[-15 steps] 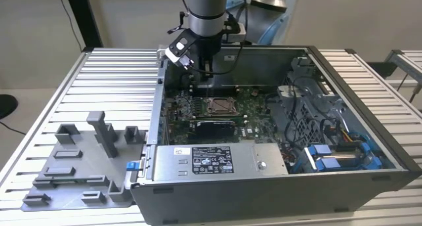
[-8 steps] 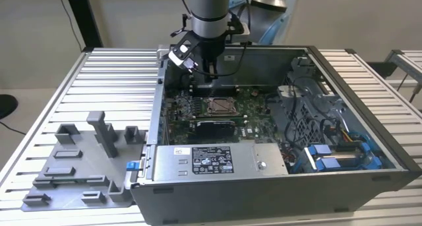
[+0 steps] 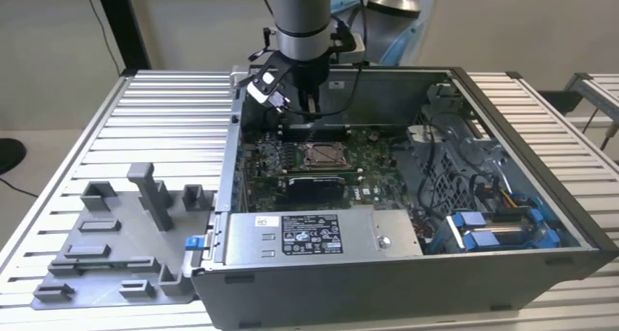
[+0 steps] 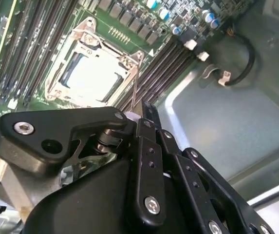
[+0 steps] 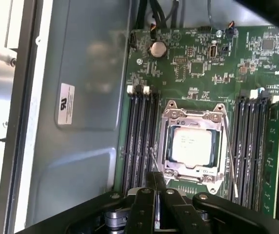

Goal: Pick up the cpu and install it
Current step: 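Install the first cpu locking lever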

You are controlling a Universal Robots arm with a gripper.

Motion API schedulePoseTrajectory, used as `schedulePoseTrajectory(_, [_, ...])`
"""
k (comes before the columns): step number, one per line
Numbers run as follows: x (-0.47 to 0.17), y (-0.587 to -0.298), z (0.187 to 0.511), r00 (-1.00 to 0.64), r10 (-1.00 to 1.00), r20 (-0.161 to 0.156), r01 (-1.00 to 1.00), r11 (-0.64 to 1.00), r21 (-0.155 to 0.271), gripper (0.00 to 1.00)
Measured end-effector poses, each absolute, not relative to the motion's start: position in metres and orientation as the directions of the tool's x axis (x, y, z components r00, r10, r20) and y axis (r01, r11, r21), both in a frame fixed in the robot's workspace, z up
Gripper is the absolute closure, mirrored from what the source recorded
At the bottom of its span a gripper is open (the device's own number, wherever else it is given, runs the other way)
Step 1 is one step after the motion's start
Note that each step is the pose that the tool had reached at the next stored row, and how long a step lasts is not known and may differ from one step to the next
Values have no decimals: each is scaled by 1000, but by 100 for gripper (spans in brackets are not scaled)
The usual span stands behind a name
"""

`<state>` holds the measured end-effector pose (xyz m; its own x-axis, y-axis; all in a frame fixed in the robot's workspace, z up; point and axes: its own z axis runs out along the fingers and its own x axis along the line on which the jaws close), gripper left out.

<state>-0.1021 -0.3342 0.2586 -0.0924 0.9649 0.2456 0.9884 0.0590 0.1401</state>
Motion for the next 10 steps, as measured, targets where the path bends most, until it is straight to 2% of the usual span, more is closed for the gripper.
schedulePoseTrajectory(10, [-108, -335, 246, -168, 954, 248, 980, 136, 143, 100])
